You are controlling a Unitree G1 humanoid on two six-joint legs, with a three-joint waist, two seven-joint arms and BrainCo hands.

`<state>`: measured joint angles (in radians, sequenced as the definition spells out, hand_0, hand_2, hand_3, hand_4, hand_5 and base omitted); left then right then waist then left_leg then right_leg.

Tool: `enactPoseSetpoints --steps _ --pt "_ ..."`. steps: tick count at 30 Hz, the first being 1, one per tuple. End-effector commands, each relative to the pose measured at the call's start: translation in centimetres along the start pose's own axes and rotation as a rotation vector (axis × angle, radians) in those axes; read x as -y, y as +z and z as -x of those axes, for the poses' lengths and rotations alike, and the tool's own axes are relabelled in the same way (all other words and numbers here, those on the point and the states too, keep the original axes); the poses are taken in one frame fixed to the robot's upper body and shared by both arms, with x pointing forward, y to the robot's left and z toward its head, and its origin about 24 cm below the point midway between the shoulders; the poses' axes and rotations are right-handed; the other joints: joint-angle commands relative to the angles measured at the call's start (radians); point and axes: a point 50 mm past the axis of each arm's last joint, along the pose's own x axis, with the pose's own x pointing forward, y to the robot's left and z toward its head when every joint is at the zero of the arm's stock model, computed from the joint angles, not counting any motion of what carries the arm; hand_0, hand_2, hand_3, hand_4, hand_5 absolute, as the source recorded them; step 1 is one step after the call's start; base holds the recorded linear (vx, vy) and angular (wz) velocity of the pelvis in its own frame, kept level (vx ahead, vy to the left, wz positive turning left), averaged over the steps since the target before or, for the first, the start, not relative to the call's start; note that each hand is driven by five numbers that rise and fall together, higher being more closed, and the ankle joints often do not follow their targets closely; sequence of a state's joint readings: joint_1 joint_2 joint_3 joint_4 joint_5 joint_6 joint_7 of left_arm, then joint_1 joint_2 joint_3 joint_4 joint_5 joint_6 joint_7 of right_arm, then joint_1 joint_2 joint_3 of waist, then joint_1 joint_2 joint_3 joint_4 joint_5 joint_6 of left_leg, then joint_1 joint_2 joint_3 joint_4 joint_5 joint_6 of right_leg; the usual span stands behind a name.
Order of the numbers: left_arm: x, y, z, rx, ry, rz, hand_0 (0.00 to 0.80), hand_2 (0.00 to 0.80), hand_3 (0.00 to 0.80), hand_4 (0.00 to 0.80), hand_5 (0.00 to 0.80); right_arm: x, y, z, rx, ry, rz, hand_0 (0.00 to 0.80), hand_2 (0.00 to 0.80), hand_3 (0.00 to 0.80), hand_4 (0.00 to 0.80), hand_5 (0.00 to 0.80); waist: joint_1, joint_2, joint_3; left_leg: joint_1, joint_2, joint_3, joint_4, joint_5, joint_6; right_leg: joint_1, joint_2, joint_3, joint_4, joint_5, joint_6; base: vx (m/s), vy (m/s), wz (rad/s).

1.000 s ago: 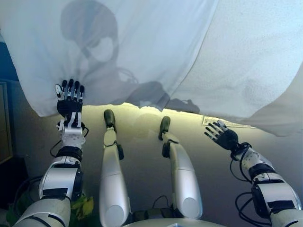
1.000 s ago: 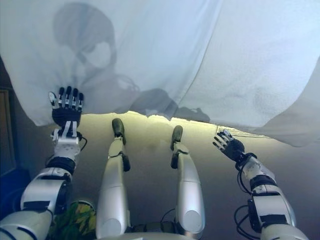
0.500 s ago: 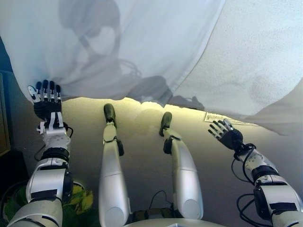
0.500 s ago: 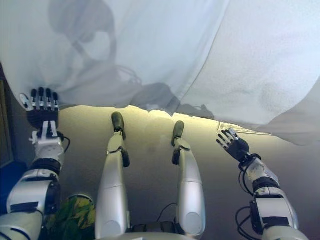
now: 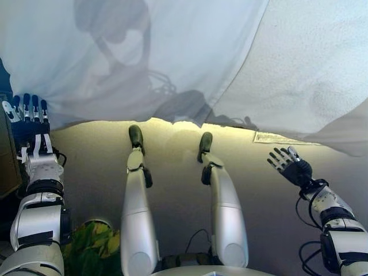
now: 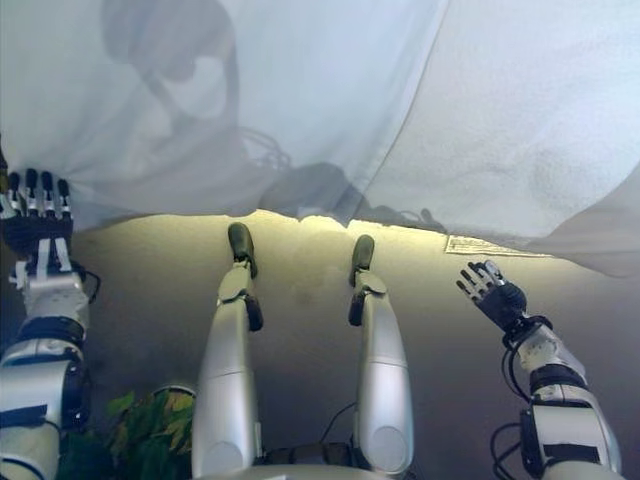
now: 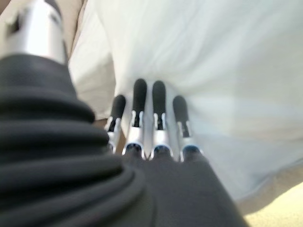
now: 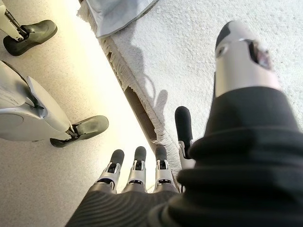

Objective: Make the bed neatly

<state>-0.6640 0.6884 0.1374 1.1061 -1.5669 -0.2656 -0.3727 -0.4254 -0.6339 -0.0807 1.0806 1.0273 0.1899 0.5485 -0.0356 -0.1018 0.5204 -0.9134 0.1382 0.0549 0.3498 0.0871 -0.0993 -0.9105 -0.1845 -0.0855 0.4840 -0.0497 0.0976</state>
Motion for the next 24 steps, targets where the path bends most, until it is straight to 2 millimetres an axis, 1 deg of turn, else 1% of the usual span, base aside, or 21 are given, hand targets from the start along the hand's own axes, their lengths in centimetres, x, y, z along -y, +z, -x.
enactPoseSetpoints --steps 1,6,9,12,17,24 --pt "-0.7 2.1 -0.1 0.085 0.029 0.050 0.000 0.000 0.000 0.000 0.000 2.4 2.6 2.6 0.075 -0.051 0.042 0.000 0.000 0.000 0.000 0.000 -0.023 0.035 0.000 0.001 -0.043 0.007 0.171 -0.157 0.032 -0.003 -0.008 0.006 -0.052 0.127 0.035 0.026 0.082 -0.05" --pt "0.2 1.8 -0.7 0.045 0.004 0.044 0.000 0.000 0.000 0.000 0.000 2.2 2.7 2.5 0.084 -0.046 0.046 0.000 0.000 0.000 0.000 0.000 -0.030 0.028 0.000 -0.012 -0.042 0.006 0.188 -0.168 0.035 -0.011 -0.008 0.014 -0.054 0.134 0.039 0.018 0.037 -0.04" --pt "0.5 1.6 -0.9 0.018 -0.012 0.044 0.000 0.000 0.000 0.000 0.000 1.9 3.1 2.4 0.097 -0.040 0.048 0.000 0.000 0.000 0.000 0.000 -0.033 0.022 0.000 -0.027 -0.040 0.007 0.207 -0.176 0.037 -0.020 -0.008 0.012 -0.054 0.139 0.038 0.001 0.024 -0.09" --pt "0.8 0.8 -0.9 -0.027 -0.042 0.043 0.000 0.000 0.000 0.000 0.000 1.7 3.1 2.2 0.105 -0.036 0.046 0.000 0.000 0.000 0.000 0.000 -0.036 0.013 0.000 -0.047 -0.037 -0.001 0.241 -0.195 0.040 -0.034 -0.008 0.013 -0.039 0.141 0.038 0.009 0.014 -0.09" --pt "1.0 0.3 -1.0 -0.055 -0.043 0.054 0.000 0.000 0.000 0.000 0.000 2.1 3.1 2.4 0.102 -0.055 0.036 0.000 0.000 0.000 0.000 0.000 -0.041 0.003 0.000 -0.084 -0.030 -0.005 0.296 -0.224 0.046 -0.064 -0.003 0.019 -0.008 0.137 0.034 0.037 0.026 -0.16" --pt "0.9 1.1 -1.4 -0.035 0.003 0.103 0.000 0.000 0.000 0.000 0.000 3.1 3.9 3.3 0.109 -0.088 0.048 0.000 0.000 0.000 0.000 0.000 -0.048 -0.001 0.000 -0.159 -0.026 -0.017 0.370 -0.252 0.048 -0.128 0.005 0.043 0.051 0.127 0.029 0.035 0.076 -0.12"
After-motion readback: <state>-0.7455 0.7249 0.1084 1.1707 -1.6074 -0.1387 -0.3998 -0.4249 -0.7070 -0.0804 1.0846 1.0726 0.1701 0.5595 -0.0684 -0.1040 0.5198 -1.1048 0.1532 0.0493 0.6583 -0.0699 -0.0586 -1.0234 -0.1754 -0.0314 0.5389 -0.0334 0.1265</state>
